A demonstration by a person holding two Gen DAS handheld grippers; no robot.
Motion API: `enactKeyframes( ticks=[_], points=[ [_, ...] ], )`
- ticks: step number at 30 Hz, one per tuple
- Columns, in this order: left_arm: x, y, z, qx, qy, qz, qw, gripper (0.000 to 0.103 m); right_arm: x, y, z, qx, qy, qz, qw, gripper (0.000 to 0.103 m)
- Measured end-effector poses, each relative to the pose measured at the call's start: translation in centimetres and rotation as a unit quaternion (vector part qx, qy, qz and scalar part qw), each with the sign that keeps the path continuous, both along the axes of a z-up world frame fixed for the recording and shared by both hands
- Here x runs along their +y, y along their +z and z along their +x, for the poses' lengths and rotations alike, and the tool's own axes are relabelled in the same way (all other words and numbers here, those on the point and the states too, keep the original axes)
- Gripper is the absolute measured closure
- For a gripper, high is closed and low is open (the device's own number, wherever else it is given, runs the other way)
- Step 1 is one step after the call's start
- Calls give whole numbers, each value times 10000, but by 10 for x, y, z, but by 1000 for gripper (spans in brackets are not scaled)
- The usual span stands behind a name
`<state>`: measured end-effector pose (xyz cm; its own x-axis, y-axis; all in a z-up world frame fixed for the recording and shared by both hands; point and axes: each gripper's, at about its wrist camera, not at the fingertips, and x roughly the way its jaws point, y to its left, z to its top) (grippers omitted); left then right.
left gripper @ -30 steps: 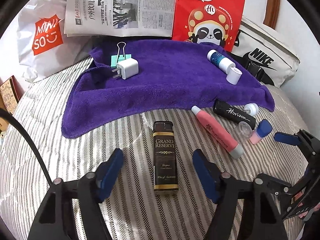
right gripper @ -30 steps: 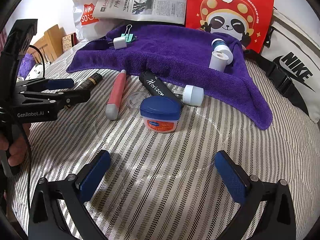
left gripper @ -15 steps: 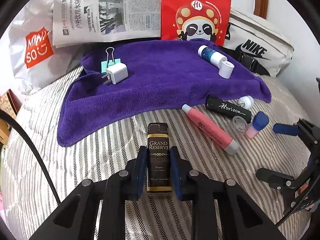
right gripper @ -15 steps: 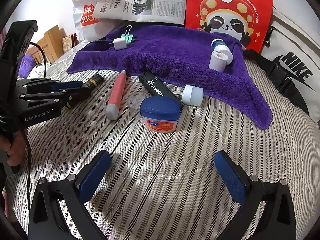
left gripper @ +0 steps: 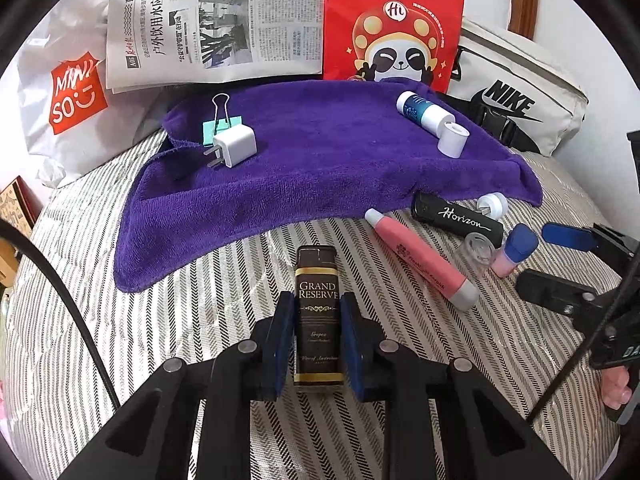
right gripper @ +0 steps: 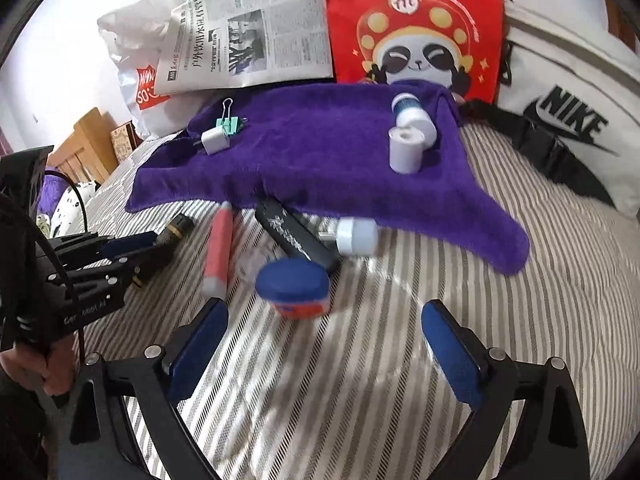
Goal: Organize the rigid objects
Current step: 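Grasp the blue-lidded Vaseline jar with the right tool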
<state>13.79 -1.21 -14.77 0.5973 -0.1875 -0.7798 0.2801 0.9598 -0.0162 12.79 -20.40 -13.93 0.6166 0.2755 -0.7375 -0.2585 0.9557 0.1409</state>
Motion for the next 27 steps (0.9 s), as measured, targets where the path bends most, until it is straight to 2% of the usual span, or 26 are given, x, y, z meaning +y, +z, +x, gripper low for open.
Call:
enactKeyframes(
  ticks=[2,4,6,7,8,9,18,23,27],
  points=[
    [0,0,0,-1,2,5,10000,80,7,-3,2,-27,46,-180,9998,15],
    [0,0,0,-1,2,1,10000,80,15,-7,5,-22,149,-374,9992,31],
    [0,0,0,5,2,-23,10000,80,19,-9,7,1,178,-490,9986,41],
    [1,0,0,7,4,-33,10000,80,18,-8,7,-24,193,-473,9987,56],
    [1,0,0,13,7,-54,10000,80,18,-7,7,-23,215,-436,9988,65],
    [2,0,0,16,6,-66,10000,80,16,-7,8,4,197,-426,9989,67],
    [3,0,0,24,0,-108,9999,80,9,-8,11,34,84,-292,9995,67],
    [11,2,1,91,24,-390,9992,81,2,-1,8,87,68,-199,9997,67],
    [15,5,2,126,171,-308,9993,81,-5,10,5,0,41,-217,9998,67]
  ],
)
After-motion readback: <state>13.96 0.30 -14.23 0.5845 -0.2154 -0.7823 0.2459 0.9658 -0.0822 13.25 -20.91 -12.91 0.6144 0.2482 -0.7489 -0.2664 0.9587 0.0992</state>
